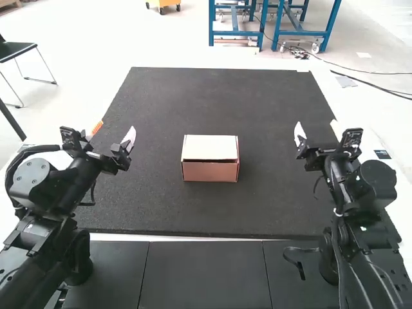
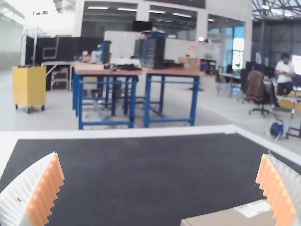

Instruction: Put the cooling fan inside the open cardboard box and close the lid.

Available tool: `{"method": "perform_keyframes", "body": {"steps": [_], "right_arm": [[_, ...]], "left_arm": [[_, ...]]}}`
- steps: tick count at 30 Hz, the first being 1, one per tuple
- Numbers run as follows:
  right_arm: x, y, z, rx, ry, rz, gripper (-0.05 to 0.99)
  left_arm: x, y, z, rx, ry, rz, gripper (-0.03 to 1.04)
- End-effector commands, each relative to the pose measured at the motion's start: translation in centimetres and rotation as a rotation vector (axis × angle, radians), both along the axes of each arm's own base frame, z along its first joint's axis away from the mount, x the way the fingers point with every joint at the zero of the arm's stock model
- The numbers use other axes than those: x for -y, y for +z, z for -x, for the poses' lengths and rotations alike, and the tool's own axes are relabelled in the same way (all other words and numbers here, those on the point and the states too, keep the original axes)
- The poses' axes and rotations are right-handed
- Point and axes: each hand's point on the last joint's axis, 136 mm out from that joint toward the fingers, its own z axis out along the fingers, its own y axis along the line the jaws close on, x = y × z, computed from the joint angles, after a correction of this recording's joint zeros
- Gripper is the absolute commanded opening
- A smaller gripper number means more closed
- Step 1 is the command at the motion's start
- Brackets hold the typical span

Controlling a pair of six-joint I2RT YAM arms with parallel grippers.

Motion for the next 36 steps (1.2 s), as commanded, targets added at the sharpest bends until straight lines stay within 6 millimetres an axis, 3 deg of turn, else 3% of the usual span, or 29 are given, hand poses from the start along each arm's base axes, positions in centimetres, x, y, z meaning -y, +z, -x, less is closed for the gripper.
{"method": "perform_keyframes", "body": {"steps": [1, 8, 12, 14, 16, 19, 22, 24, 36], "right_arm": [[-0.4, -0.2, 0.1, -0.013, 0.036, -0.02, 0.9], [-0.7, -3.3, -0.3, -0.127, 0.033, 0.043, 0.91], [-1.1, -5.9, -0.3, -0.239, 0.053, 0.024, 0.91], [1.3, -6.4, -0.8, -0.27, -0.086, -0.073, 0.91], [1.0, -6.9, -0.7, -0.294, -0.081, -0.086, 0.91], [1.0, -6.9, -0.7, -0.295, -0.085, -0.086, 0.91], [2.5, -6.3, -0.8, -0.265, -0.173, -0.101, 0.91], [2.4, -6.6, -0.8, -0.277, -0.174, -0.098, 0.91], [2.0, -7.3, -0.7, -0.302, -0.168, -0.041, 0.92]], "left_arm": [[-0.4, 0.0, 0.0, 0.007, 0.005, 0.023, 0.97], [-3.7, -1.0, -0.9, -0.027, 0.134, 0.05, 0.97], [-4.5, -3.8, -1.5, -0.146, 0.168, 0.059, 0.97], [-4.9, -4.6, -1.6, -0.177, 0.183, 0.055, 0.97], [-5.3, -5.7, -1.6, -0.221, 0.203, 0.046, 0.97], [-5.6, -5.7, -1.7, -0.215, 0.217, 0.022, 0.97], [-5.6, -5.6, -1.6, -0.188, 0.229, -0.081, 0.97], [-5.3, -6.4, -1.6, -0.202, 0.229, -0.164, 0.97], [-5.6, -6.6, -1.7, -0.213, 0.239, -0.165, 0.97]]}}
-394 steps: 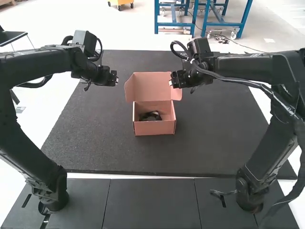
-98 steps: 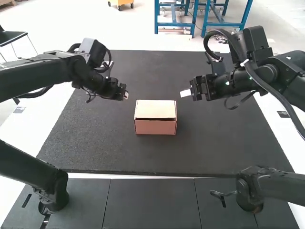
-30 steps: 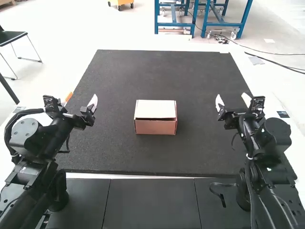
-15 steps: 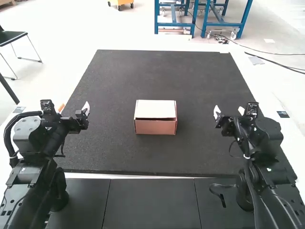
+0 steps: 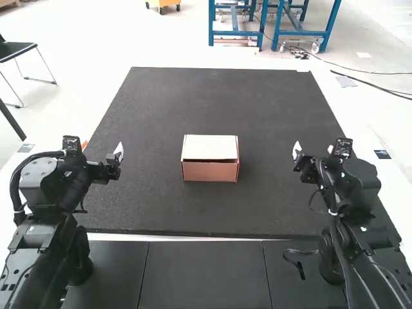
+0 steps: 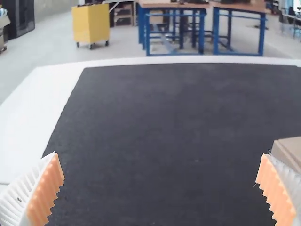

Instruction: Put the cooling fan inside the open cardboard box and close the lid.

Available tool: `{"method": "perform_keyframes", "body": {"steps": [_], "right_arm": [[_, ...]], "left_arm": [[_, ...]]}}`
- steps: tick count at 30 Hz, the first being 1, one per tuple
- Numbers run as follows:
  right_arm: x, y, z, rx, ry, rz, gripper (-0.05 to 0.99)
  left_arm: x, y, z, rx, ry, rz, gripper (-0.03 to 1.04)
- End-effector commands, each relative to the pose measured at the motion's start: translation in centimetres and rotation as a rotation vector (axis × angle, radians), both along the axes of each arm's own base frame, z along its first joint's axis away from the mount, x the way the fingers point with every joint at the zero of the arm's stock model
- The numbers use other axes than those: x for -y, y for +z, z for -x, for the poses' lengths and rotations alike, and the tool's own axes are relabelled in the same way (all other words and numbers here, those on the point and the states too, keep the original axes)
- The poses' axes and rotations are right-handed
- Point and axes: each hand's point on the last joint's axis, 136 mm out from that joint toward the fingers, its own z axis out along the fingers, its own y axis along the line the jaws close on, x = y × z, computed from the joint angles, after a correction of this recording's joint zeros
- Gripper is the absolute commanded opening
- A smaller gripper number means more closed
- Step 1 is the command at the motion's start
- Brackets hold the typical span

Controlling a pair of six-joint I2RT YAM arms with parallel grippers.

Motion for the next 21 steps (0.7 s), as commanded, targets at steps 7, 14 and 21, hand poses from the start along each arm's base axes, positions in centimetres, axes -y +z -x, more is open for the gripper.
{"method": "perform_keyframes", "body": {"steps": [7, 14, 21], "right_arm": [[0.22, 0.17, 0.03, 0.012, -0.018, 0.02, 0.92], [0.37, 0.28, 0.01, 0.016, -0.024, 0.02, 0.91], [0.37, 0.28, 0.01, 0.016, -0.024, 0.02, 0.91]], "left_arm": [[-0.16, 0.12, 0.03, 0.014, 0.004, -0.021, 0.97], [0.29, 0.2, 0.05, 0.017, -0.015, -0.021, 0.97], [0.03, 0.16, 0.04, 0.016, -0.004, -0.021, 0.97]]}}
